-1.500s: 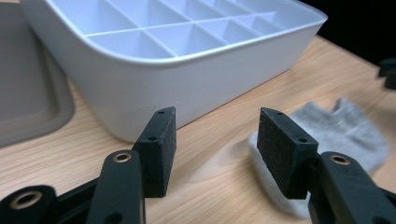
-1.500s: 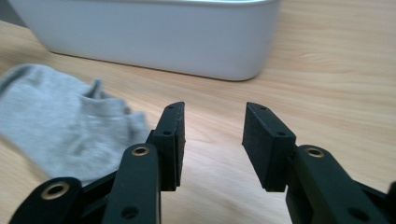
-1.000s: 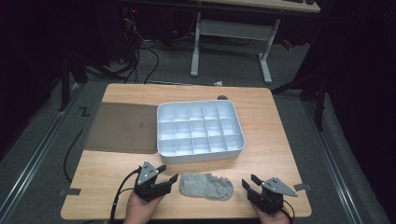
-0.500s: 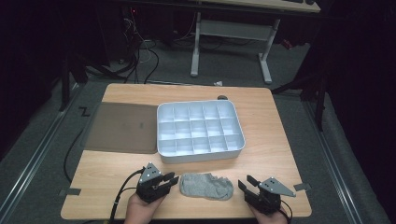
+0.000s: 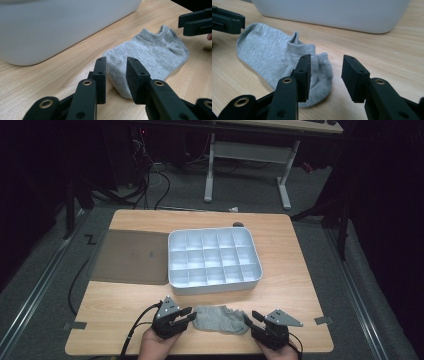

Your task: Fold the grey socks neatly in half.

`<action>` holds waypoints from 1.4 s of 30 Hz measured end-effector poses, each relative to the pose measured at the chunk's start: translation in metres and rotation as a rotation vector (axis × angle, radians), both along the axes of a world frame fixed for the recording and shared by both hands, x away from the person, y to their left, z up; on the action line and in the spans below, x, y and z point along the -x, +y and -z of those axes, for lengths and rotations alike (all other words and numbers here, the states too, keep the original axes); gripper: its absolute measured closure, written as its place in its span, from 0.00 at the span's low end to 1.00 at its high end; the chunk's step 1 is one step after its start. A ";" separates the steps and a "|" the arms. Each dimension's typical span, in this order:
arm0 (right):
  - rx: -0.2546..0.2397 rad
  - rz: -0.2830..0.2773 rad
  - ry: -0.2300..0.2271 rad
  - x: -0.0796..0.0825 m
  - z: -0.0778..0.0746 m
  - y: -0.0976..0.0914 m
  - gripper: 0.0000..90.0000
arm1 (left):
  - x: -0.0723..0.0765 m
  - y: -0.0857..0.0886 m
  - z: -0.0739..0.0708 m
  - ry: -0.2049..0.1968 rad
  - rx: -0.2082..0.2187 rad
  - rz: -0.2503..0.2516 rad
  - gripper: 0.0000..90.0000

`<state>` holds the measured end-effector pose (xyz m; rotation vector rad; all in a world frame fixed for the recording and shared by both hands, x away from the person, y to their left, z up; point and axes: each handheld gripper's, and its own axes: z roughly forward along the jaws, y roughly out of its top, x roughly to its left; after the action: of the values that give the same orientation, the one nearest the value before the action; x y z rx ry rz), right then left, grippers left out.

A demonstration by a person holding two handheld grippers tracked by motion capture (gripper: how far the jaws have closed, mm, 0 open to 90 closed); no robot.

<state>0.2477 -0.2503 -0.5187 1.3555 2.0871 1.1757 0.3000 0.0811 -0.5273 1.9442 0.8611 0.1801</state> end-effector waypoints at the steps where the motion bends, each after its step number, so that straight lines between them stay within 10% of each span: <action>1: 0.002 -0.003 0.009 -0.001 0.001 0.002 0.65 | 0.000 -0.001 0.000 0.000 0.004 0.001 0.77; 20: -0.006 0.009 0.119 -0.007 0.013 0.011 0.55 | 0.009 -0.022 0.004 -0.030 -0.096 0.057 0.89; 42: 0.062 -0.012 0.058 0.002 0.012 0.015 0.94 | 0.009 -0.027 0.006 -0.014 -0.131 0.089 0.85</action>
<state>0.2458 -0.2358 -0.5309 1.3657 2.1558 1.0798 0.2912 0.0543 -0.5337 2.0965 0.7684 0.2021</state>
